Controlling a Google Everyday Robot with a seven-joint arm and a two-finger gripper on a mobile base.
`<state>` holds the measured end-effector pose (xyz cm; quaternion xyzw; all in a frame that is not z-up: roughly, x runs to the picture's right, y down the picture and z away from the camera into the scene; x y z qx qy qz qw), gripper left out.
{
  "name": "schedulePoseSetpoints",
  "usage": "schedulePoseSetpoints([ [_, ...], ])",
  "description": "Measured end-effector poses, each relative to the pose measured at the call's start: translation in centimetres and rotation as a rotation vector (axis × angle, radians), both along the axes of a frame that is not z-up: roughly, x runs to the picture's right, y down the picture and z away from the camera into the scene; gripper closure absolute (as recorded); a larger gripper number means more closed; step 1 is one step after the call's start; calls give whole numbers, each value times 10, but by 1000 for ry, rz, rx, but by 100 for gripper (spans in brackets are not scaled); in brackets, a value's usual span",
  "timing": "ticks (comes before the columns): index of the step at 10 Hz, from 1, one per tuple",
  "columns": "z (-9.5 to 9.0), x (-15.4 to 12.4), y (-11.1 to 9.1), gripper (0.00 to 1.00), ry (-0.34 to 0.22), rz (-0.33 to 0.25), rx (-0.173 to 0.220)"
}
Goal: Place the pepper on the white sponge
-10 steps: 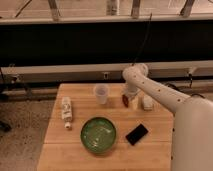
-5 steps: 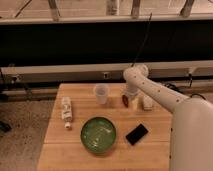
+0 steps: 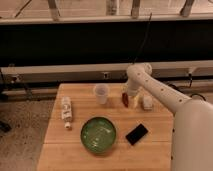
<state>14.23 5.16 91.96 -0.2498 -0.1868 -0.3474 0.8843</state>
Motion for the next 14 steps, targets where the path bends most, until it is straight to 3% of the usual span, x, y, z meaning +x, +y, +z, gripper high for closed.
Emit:
schedulePoseSetpoints([
  [2, 3, -4, -7, 20, -57, -71, 11],
  [5, 11, 1, -13, 20, -90, -150, 47],
  [9, 26, 12, -20, 20, -97, -197, 99],
  [14, 47, 10, -21, 20, -73, -266, 105],
])
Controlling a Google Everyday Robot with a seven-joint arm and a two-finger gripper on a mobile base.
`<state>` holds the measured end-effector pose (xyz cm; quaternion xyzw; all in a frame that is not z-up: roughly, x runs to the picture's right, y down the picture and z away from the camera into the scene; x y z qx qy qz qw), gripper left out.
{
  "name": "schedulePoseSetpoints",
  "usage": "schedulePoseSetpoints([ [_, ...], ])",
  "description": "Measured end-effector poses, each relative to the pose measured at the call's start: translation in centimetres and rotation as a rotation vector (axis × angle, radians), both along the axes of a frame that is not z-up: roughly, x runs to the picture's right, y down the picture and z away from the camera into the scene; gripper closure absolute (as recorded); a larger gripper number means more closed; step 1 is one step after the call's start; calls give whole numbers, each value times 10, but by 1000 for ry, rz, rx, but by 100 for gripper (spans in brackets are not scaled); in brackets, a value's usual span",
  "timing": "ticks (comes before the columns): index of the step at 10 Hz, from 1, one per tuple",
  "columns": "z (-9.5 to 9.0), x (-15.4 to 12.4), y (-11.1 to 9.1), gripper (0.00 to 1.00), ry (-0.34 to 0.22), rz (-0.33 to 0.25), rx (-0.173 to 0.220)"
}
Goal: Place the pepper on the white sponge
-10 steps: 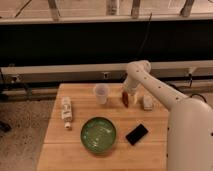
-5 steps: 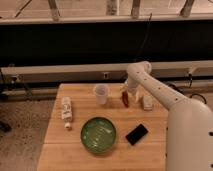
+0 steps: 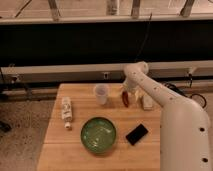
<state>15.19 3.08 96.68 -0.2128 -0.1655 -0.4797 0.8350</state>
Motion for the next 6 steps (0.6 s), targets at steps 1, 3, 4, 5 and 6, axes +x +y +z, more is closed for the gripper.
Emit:
schedulePoseSetpoints([
  [1, 4, -1, 1, 20, 8, -15, -6],
  [3, 11, -7, 4, 27, 18, -42, -20],
  [4, 12, -7, 5, 34, 22, -48, -25],
  [5, 14, -5, 6, 42, 27, -53, -29],
  [6, 15, -4, 8, 55, 34, -55, -36],
])
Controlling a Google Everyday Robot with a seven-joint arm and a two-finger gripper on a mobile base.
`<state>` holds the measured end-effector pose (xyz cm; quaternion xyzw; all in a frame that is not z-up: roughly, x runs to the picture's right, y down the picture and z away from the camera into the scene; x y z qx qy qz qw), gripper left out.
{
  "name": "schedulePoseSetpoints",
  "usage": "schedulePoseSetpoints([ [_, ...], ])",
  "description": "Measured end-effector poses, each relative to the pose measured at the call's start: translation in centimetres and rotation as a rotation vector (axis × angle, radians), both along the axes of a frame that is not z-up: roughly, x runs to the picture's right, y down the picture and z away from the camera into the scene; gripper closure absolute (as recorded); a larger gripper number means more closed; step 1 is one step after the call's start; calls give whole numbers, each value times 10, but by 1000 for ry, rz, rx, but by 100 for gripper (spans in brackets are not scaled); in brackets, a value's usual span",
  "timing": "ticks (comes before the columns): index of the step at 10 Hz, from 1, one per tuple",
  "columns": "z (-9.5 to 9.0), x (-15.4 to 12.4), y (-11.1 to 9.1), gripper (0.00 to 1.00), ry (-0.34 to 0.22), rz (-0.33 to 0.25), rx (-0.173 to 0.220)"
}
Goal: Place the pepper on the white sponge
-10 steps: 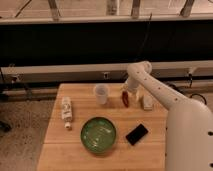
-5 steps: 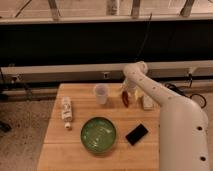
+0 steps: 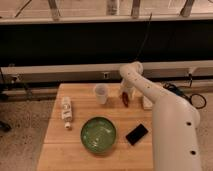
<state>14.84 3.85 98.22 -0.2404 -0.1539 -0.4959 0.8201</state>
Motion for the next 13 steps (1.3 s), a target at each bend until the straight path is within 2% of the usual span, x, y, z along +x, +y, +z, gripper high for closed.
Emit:
schedulePoseSetpoints([
  [3, 2, 2, 0, 84, 0, 3, -5],
  [4, -3, 4, -6, 96, 3, 1, 1],
  [7, -29, 12, -27, 100, 11, -6, 15],
  [10, -40, 19, -32, 100, 4, -18, 22],
  [11, -43, 29, -33, 100, 11, -13, 26],
  [13, -52, 32, -36, 100, 12, 6, 22],
])
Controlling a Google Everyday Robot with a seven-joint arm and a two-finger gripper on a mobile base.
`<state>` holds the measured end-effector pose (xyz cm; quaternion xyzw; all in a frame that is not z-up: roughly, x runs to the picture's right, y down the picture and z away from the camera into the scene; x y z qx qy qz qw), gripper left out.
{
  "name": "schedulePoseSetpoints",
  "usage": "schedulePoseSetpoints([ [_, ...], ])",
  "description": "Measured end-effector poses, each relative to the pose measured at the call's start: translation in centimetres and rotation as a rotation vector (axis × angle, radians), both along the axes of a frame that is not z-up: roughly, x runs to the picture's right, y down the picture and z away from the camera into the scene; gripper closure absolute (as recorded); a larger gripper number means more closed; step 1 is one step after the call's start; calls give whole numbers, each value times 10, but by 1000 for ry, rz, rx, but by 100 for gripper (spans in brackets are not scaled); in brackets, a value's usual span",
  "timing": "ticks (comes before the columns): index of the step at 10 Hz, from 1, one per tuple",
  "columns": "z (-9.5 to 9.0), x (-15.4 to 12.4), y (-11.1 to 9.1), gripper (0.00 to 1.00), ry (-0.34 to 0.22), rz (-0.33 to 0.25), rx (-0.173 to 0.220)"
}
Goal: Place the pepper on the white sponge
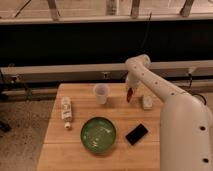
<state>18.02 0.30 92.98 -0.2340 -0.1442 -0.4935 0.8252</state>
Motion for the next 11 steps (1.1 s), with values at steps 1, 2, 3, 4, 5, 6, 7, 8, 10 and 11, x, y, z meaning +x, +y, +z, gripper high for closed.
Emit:
schedulePoseSetpoints([
  [1, -5, 9, 3, 100, 9, 3, -11],
  [2, -9, 17, 2, 100, 13, 10, -12],
  [3, -12, 20, 2, 100, 13, 12, -13],
  [4, -15, 22, 4, 100, 12, 12, -16],
  [5, -18, 26, 4, 100, 13, 18, -15],
  [6, -21, 31, 6, 100, 14, 24, -17],
  [7, -23, 36, 8, 100, 15, 32, -19],
  [8, -27, 50, 12, 100, 18, 38, -25],
  [10, -33, 63, 20, 100, 25, 49, -39],
  [11, -33, 63, 20, 100, 25, 55, -40],
])
